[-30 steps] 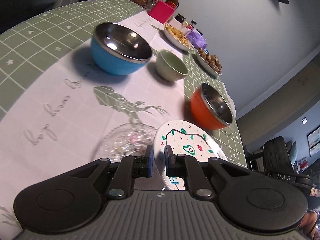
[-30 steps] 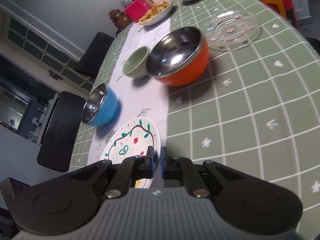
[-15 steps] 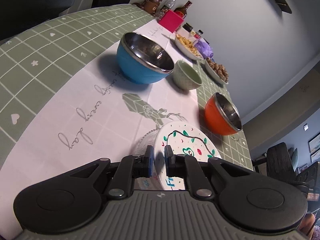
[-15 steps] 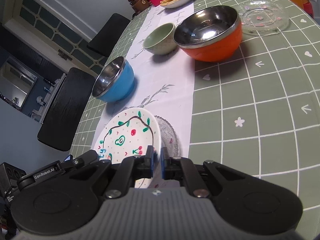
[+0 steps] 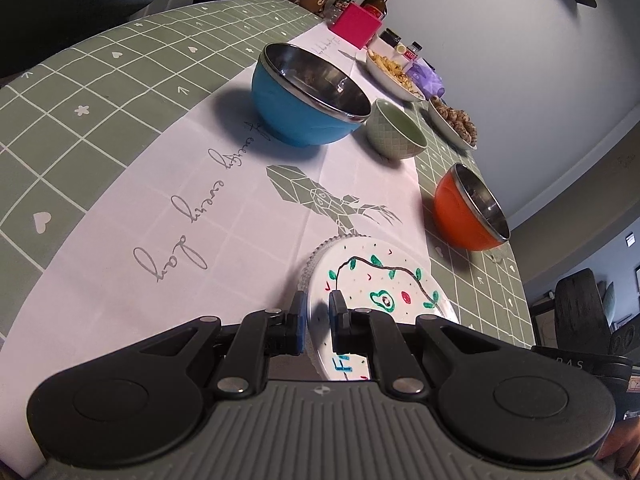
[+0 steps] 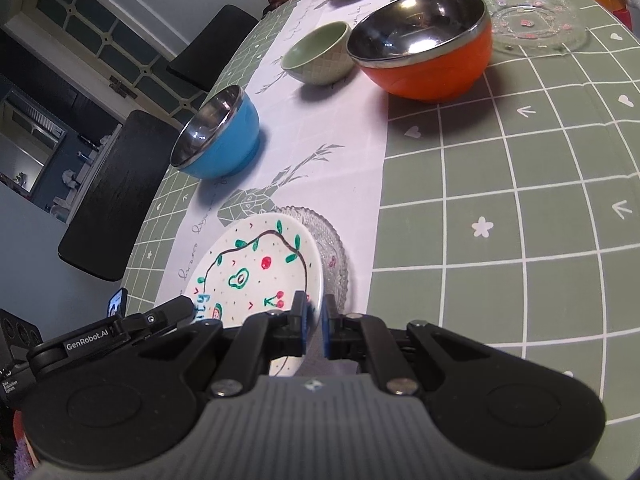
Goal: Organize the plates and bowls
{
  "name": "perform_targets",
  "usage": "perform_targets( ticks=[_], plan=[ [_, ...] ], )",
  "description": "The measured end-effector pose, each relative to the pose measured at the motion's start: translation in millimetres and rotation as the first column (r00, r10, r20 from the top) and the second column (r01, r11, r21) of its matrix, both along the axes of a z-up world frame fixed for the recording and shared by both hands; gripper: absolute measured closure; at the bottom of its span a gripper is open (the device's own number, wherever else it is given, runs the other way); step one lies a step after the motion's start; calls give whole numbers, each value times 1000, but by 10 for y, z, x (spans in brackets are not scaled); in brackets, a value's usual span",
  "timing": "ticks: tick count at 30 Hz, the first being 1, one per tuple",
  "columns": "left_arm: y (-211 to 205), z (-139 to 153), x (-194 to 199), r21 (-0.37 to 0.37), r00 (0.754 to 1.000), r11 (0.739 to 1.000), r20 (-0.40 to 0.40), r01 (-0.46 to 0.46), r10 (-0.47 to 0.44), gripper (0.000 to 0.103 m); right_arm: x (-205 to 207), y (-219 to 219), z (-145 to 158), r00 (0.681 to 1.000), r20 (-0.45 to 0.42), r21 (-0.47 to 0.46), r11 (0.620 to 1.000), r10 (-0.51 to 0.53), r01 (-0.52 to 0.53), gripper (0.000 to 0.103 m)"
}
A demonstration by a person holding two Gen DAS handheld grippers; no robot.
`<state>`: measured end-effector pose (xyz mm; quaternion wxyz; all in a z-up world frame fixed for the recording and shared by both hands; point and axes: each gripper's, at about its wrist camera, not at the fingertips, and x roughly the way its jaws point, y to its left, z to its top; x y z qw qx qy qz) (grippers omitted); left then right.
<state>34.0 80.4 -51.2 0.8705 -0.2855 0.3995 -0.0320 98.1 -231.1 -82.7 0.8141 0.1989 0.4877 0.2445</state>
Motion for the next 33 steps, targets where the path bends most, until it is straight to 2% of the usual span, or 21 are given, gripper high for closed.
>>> perform_targets(
  ticks=[7,14,19,33],
  plan=[
    [-39,-22,6,12,1000,1000,-6,17,-17,91,6,-5,-39,1000,-16,-24,1000,-9,9,98],
    [-136,-3,41,90,999,996,26,19,-22,91,14,49,-2,999,31,-56,998,-7,9,98],
    [-199,3,62,130,998,991,38,34,-40,91,10,93,9,998,69,-112,994,4,4,97],
    [-326,30,54,247,995,967,64,62,-80,90,-33,218,17,990,133,-212,977,43,-14,97]
  ],
)
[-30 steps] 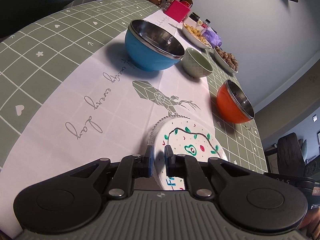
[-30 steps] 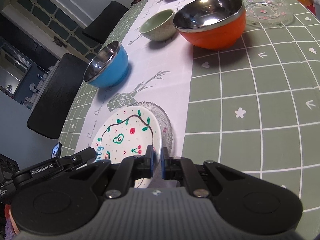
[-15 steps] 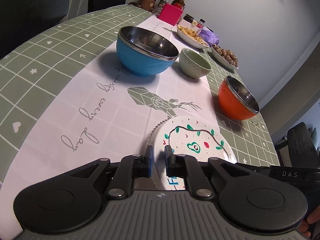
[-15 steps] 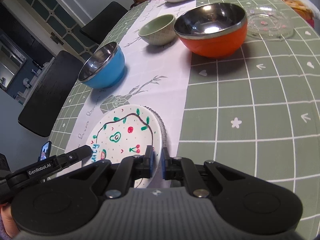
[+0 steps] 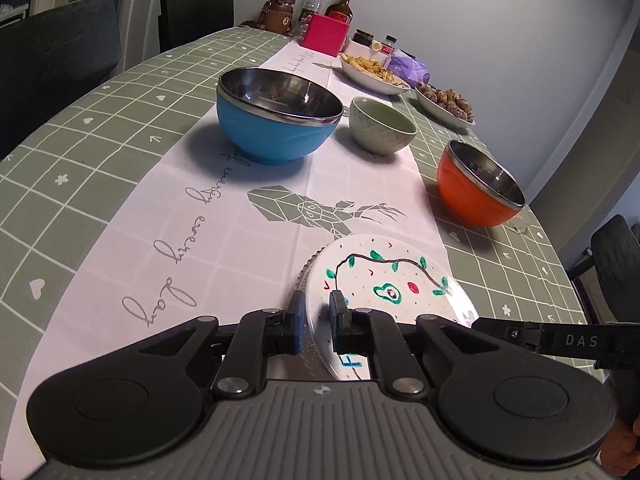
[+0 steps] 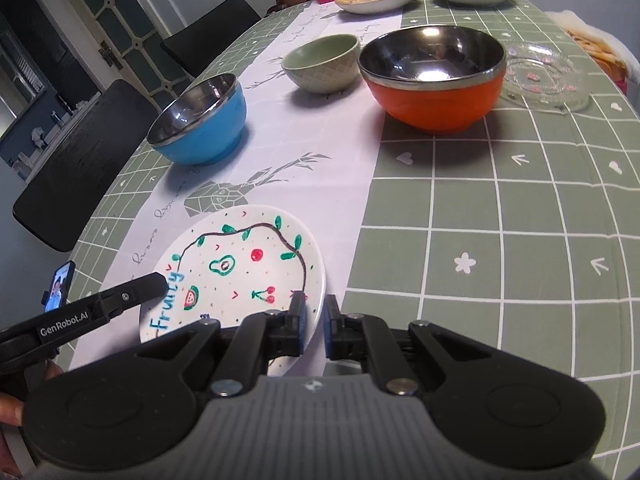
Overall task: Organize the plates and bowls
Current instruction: 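Lower the white plate onto the glass plate and open the left gripper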
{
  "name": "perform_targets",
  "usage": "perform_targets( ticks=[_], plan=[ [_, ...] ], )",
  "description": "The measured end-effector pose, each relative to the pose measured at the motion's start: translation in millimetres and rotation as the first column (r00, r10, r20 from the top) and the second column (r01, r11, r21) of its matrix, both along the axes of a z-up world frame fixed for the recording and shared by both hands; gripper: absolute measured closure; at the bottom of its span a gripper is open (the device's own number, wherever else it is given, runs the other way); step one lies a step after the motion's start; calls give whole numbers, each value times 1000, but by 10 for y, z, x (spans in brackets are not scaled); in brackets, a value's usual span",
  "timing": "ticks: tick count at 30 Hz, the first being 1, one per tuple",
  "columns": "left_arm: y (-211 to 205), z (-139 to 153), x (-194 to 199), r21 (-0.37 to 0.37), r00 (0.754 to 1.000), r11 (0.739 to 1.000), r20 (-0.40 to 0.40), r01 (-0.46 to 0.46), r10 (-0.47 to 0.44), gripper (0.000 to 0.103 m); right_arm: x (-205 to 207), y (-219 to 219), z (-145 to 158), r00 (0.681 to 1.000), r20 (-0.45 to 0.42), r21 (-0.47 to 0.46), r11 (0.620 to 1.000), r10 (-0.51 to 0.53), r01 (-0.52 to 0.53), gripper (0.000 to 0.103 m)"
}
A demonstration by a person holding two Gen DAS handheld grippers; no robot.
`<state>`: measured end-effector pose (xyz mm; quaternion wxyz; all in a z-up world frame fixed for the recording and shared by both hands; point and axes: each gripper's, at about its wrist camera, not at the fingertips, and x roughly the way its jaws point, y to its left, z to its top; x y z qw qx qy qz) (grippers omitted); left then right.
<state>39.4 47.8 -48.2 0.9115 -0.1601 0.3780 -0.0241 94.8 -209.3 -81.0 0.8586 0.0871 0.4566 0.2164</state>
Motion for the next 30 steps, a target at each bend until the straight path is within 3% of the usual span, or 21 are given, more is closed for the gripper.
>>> perform_targets(
  ticks=[5,13,17,18,20,22,27,30],
  plan=[
    [-60,0,-4,76,1000,997,4,6,-6,89,-30,49,20,999,24,-31,999,21,-21,96],
    [-108,-13,-6,109,1000,994,16,24,-26,83,-55,85,31,998,56,-53,998,35,-32,96],
    [-55,-18,-7,71,1000,997,15,9,-11,79,-77,91,73,995,89,-55,998,38,-33,92],
    [-29,-22,-4,54,1000,999,8,5,-6,72,-85,88,89,995,92,-58,998,37,-32,90],
    [25,-28,-8,11,1000,1000,-8,-4,4,60,-96,77,111,996,79,-67,997,33,-27,74],
    [81,-34,-13,-37,1000,999,-29,-9,8,49,-116,83,104,999,46,-91,996,30,-26,66],
    [96,-63,3,-70,998,998,-64,-4,0,46,-198,106,20,996,-46,-59,995,74,-77,66],
    [63,-86,17,-71,997,997,-77,10,-15,50,-232,145,20,995,-42,-46,994,96,-97,78]
  ],
)
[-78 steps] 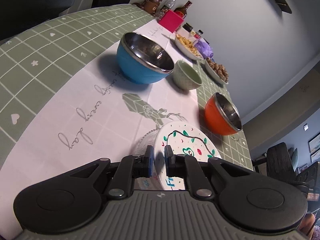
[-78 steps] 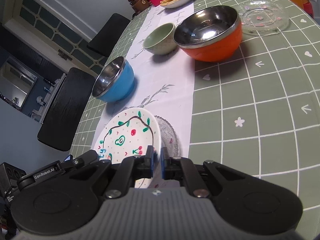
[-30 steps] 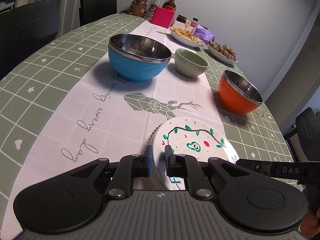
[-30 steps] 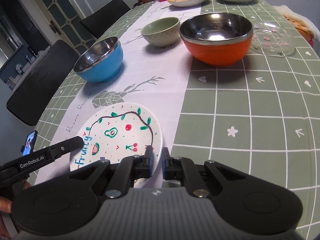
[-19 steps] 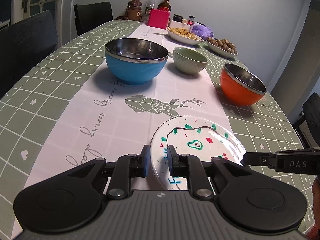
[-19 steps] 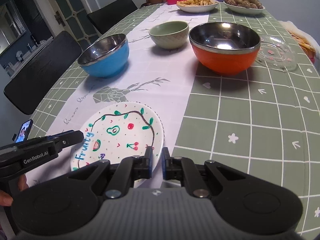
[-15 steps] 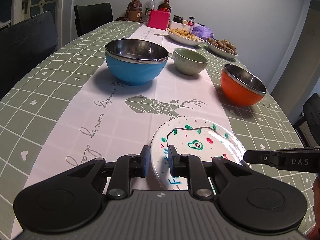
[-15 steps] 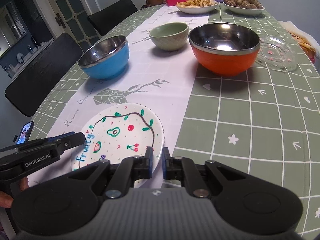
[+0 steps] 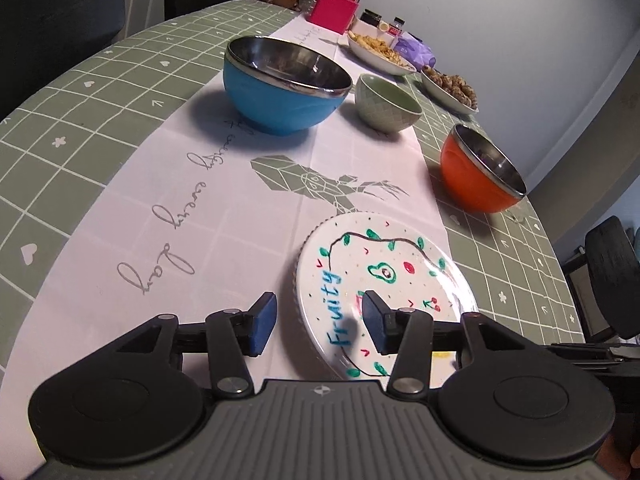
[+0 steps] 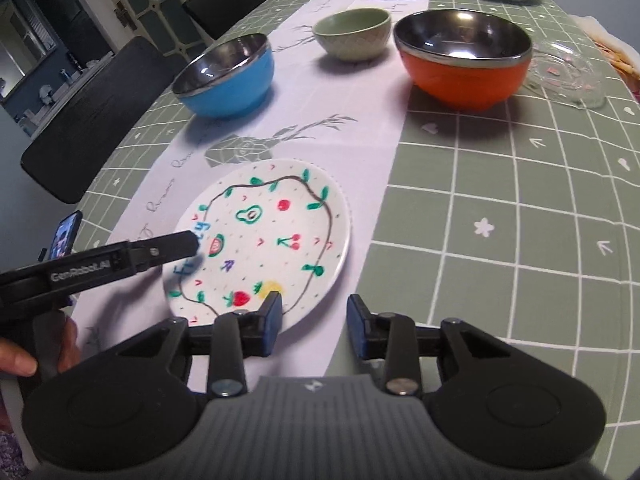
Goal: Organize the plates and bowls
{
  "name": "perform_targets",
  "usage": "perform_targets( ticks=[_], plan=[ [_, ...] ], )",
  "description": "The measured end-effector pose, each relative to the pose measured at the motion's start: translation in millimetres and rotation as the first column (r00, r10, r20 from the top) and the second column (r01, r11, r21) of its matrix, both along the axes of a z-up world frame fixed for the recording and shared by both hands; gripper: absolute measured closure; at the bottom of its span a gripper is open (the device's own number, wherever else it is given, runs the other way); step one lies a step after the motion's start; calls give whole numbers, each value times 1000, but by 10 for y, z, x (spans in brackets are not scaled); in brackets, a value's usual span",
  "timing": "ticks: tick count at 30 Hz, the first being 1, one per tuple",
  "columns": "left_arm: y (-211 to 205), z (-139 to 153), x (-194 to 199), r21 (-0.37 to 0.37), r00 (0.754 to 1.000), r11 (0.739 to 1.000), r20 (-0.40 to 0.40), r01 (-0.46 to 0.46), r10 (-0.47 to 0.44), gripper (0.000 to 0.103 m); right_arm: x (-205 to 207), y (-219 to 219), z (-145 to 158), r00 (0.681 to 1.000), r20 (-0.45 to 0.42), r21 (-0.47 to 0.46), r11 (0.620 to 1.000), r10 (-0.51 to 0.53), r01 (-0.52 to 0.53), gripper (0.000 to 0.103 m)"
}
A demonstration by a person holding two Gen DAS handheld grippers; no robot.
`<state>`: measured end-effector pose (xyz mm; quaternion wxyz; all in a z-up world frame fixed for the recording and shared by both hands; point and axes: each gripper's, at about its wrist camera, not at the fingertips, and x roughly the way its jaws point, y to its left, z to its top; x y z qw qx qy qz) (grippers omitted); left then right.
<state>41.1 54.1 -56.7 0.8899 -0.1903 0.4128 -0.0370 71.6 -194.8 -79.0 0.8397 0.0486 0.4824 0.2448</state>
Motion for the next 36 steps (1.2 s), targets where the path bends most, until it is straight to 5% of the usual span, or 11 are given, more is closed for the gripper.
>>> perform_targets(
  ticks=[1,6,10,25,27,30,36],
  plan=[
    [-23,-2,4,1,1000,1000,4,13,-13,59,-2,12,8,1000,3,1,1000,1,-1,82],
    [-120,-2,1,91,999,995,18,31,-33,67,13,24,-26,1000,27,11,1000,-10,10,82],
    [-85,-2,17,84,1000,996,19,22,-24,70,47,9,-39,1000,10,31,999,-23,23,82],
    [3,2,54,90,1000,996,25,-16,14,71,130,58,-103,998,-26,101,993,-55,57,80],
    [-22,28,27,148,999,989,45,-31,25,71,124,52,-84,998,-24,99,993,-56,58,79],
    [-44,121,-37,222,995,973,94,-62,42,57,109,-37,1,997,6,89,993,-82,81,71],
    [-105,380,44,160,995,987,103,-25,8,55,189,-347,115,986,-25,51,985,-165,166,65]
  ],
)
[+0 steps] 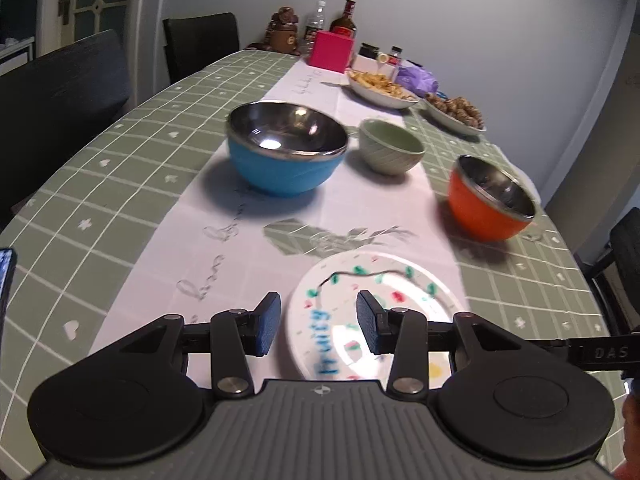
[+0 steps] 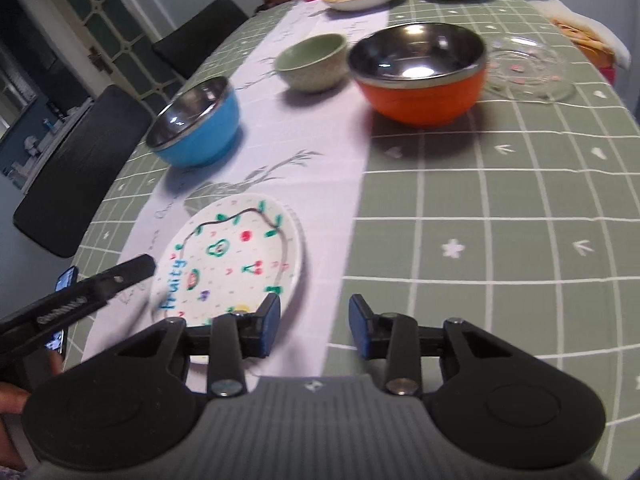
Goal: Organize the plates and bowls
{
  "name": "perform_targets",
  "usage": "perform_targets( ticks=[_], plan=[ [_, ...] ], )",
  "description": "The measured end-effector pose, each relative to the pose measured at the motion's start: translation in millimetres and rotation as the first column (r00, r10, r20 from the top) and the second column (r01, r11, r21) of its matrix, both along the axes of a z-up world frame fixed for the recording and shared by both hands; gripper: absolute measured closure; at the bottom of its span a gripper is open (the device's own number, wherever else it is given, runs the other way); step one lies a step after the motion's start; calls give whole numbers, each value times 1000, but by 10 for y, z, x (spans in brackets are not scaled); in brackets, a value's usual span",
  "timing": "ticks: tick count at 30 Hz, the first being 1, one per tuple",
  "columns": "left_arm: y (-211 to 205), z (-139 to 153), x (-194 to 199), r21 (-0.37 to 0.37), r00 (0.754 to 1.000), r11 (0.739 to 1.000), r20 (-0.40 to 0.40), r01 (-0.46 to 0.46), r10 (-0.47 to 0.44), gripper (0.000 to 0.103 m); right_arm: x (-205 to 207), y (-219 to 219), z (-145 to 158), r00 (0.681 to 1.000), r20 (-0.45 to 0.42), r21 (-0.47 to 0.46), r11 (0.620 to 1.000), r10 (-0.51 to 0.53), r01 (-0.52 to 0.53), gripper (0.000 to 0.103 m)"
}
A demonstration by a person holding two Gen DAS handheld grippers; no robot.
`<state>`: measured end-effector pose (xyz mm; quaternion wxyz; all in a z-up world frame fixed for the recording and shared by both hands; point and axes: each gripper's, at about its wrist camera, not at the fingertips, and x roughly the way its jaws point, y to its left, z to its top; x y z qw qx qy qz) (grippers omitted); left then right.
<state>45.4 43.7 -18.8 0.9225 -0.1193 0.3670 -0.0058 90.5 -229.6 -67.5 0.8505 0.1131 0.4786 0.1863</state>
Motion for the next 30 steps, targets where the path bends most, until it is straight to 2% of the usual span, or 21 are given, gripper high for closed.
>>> perform_targets(
  ticks=[5,9,11,18,21,25,27,30],
  plan=[
    [-326,231,206,-51,993,992,12,114,-114,55,165,-385,219,997,11,-4,997,-82,82,65],
    [-693,348,419,-29,979,979,34,203,-202,55,329,-668,372,990,44,-46,990,-135,137,65],
    [-852,370,523,-41,971,971,40,237,-235,55,419,-815,413,984,55,-59,983,-168,172,65],
    [-1420,247,870,-191,940,921,26,339,-340,55,769,-1258,399,959,54,-45,959,-278,280,65],
    [-1643,162,1008,-221,938,914,13,341,-347,55,921,-1397,374,949,75,-52,949,-305,310,65],
    [-1873,51,1175,-216,952,930,-4,299,-307,55,1188,-1577,236,933,71,-36,934,-352,355,67],
    [-1957,-16,1242,-209,958,938,-24,276,-287,55,1318,-1666,144,925,46,-7,926,-377,377,68],
    [-2031,-114,1313,-204,959,943,-60,261,-279,55,1530,-1818,-4,903,-14,103,897,-430,429,68]
  ],
)
